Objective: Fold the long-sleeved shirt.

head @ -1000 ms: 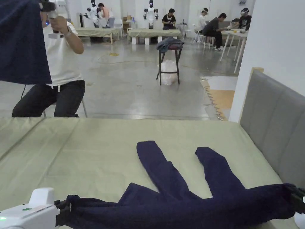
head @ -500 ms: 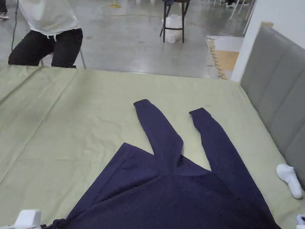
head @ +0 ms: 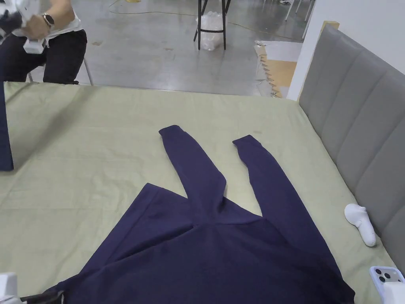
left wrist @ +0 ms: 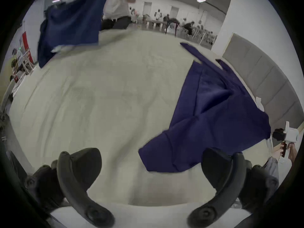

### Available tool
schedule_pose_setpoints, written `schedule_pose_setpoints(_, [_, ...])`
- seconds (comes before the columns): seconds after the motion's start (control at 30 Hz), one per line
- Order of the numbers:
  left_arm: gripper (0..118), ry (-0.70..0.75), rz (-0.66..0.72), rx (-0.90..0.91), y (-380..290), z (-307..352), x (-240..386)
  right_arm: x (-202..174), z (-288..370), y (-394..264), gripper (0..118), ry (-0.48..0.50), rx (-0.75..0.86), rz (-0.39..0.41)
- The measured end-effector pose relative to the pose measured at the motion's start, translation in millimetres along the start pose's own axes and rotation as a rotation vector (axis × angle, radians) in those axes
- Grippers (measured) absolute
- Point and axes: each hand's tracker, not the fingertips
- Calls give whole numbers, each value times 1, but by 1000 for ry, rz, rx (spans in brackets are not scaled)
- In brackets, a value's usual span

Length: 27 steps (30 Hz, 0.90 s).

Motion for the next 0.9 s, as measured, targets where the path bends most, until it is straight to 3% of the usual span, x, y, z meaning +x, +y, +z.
schedule_pose_setpoints(0.07, [110, 21, -12, 80, 8, 19, 7, -7, 28, 10, 117, -56, 113, 3])
schedule_pose_setpoints(0.2, [107, 70, -61, 157, 22, 47, 30, -19, 63, 34, 115, -24, 302, -96])
schedule_pose_setpoints(0.23, [96, 55, -64, 210, 22, 56, 36, -27, 70, 38, 100, -1, 372, -97])
schedule_pose_setpoints(0.27, [77, 25, -40, 288, 23, 64, 42, -33, 74, 44, 72, 9, 424, -89])
schedule_pose_setpoints(0.3, [45, -1, -52, 309, 25, 67, 48, -35, 74, 50, 31, 4, 440, -75])
schedule_pose_setpoints(0.33, [6, 12, -60, 310, 29, 65, 51, -45, 73, 53, 0, -40, 471, -54])
schedule_pose_setpoints(0.37, [6, 49, -49, 365, 30, 67, 57, -54, 73, 56, 0, -76, 503, -28])
schedule_pose_setpoints(0.43, [4, 7, -70, 341, 36, 67, 60, -61, 68, 66, 0, -37, 500, -35])
schedule_pose_setpoints(0.53, [5, -17, -35, 344, 43, 65, 60, -82, 68, 75, 0, -61, 555, -25])
schedule_pose_setpoints(0.57, [13, -2, -35, 340, 44, 64, 61, -84, 70, 81, 0, -44, 563, -35])
schedule_pose_setpoints(0.6, [33, 2, -37, 337, 43, 57, 53, -86, 70, 84, 0, -6, 567, -48])
schedule_pose_setpoints(0.63, [79, 2, -43, 315, 42, 53, 48, -89, 69, 86, 0, 10, 564, -53])
schedule_pose_setpoints(0.67, [107, -16, -37, 253, 39, 45, 41, -93, 67, 87, 0, 4, 562, -51])
schedule_pose_setpoints(0.8, [109, -101, 72, 161, 20, 15, 7, -101, 56, 84, 0, 41, 525, -54])
schedule_pose_setpoints(0.9, [110, -58, 107, 64, 2, -8, -2, -106, 43, 79, 0, 68, 477, -43])
